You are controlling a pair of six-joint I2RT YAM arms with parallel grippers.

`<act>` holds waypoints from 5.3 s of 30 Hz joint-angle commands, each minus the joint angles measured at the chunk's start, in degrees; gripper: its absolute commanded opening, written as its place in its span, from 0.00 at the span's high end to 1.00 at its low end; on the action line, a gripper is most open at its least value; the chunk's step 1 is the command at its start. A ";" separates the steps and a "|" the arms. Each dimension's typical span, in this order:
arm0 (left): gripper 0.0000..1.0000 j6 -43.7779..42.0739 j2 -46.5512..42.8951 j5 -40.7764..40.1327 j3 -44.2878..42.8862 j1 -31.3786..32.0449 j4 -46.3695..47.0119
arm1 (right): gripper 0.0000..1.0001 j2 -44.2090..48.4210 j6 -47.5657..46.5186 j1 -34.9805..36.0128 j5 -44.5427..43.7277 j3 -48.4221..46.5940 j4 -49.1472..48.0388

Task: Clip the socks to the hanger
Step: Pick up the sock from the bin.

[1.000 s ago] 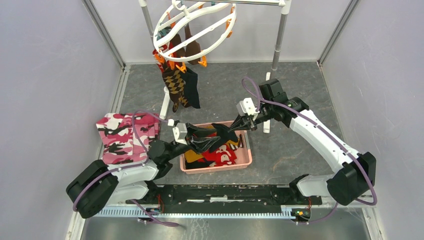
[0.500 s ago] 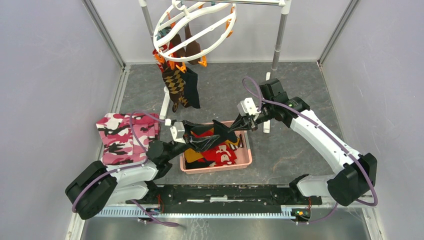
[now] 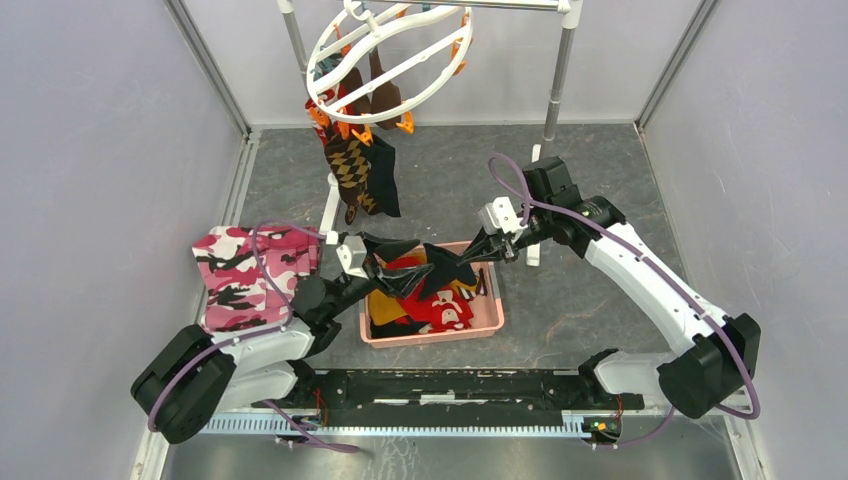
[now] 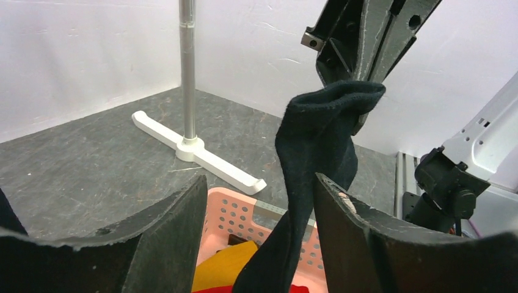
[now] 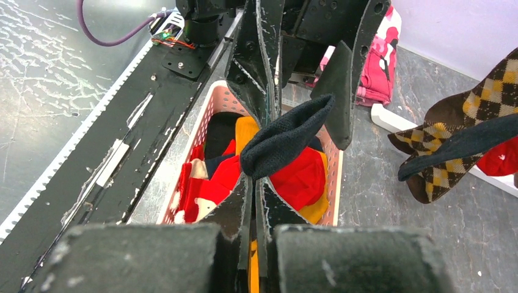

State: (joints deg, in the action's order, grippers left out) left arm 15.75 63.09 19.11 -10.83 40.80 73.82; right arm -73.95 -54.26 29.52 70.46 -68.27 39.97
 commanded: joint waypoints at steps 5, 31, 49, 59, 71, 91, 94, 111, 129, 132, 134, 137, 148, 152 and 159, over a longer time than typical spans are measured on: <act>0.27 9.88 2.48 12.49 -2.41 -1.16 7.61 | 0.98 0.68 -0.23 0.12 2.23 -1.34 -0.42; 0.98 13.97 4.12 12.86 -0.61 -1.54 16.71 | 0.37 2.08 6.39 -0.10 -13.41 -4.55 -3.12; 0.98 -2.10 -4.51 8.91 2.33 -2.04 3.15 | 0.02 -4.91 22.35 -0.09 -27.25 -22.01 -17.01; 0.98 -20.66 -8.72 16.77 -3.16 -0.24 -24.75 | 0.03 -10.81 -0.19 1.79 -20.94 -23.27 11.95; 0.98 -17.09 -9.30 20.85 -6.89 1.03 -29.83 | 0.08 -3.61 -7.66 2.34 -12.02 3.44 9.74; 0.98 -6.24 -6.65 21.55 -7.59 1.57 -22.23 | 0.33 4.93 20.80 4.40 -6.44 21.07 -27.57; 0.98 -5.01 -5.70 20.59 -7.16 1.57 -20.69 | 0.44 5.10 22.66 4.38 -5.40 22.02 -29.05; 0.32 16.39 -8.47 4.31 -3.06 1.33 -21.17 | 1.00 5.89 15.53 4.68 -16.78 20.17 -22.65; 0.21 42.07 -3.06 -5.05 -12.77 1.12 -43.39 | 1.00 6.47 12.65 6.39 -21.57 20.61 -22.05; 0.23 43.36 -1.64 -5.17 -14.15 1.13 -44.59 | 1.00 6.21 12.29 7.30 -22.35 20.63 -22.00; 0.24 43.60 -0.51 -5.23 -14.99 1.13 -45.27 | 1.00 6.01 12.12 7.89 -22.78 20.63 -22.02; 0.26 43.87 1.44 -4.25 -16.05 1.13 -45.41 | 1.00 5.83 11.81 8.52 -23.75 20.46 -21.71; 0.96 41.78 3.32 -1.04 -17.00 1.13 -44.41 | 0.99 5.99 11.15 8.94 -24.52 20.59 -21.50; 0.98 34.71 1.47 -0.23 -16.31 1.13 -42.99 | 0.84 5.85 10.06 9.02 -22.62 20.01 -19.84; 0.98 -4.72 -7.06 8.35 -11.13 1.13 -38.86 | 0.44 4.21 7.90 5.06 -10.20 16.09 -12.14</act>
State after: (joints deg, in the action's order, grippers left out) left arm 38.35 61.52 21.06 -24.99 42.09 29.45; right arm -69.17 -44.82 37.21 51.64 -48.38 23.77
